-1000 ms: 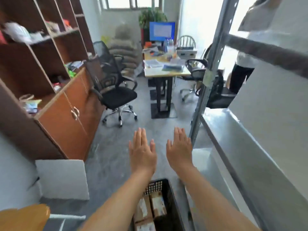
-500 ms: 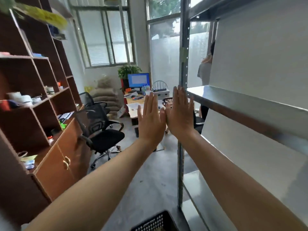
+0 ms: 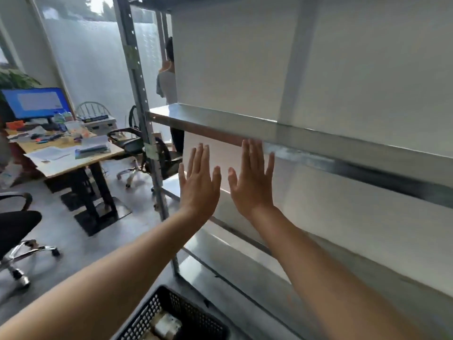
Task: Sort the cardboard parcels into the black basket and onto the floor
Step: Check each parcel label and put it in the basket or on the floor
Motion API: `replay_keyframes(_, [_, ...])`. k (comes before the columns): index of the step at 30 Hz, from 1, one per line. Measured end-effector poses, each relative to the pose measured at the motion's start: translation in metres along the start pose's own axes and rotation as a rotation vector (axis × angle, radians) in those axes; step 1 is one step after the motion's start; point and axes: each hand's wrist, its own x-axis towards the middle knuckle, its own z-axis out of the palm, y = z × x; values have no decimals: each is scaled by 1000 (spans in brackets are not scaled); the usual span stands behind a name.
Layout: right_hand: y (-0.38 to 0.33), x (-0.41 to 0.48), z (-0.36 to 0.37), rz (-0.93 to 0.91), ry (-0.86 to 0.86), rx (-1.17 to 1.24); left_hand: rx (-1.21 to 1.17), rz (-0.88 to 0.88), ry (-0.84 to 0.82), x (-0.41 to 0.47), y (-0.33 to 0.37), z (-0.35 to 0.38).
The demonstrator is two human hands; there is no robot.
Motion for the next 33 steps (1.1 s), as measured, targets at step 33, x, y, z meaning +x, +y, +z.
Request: replay_keyframes(33, [431, -689, -554, 1455, 110, -842, -652, 1242, -814, -600, 732, 137])
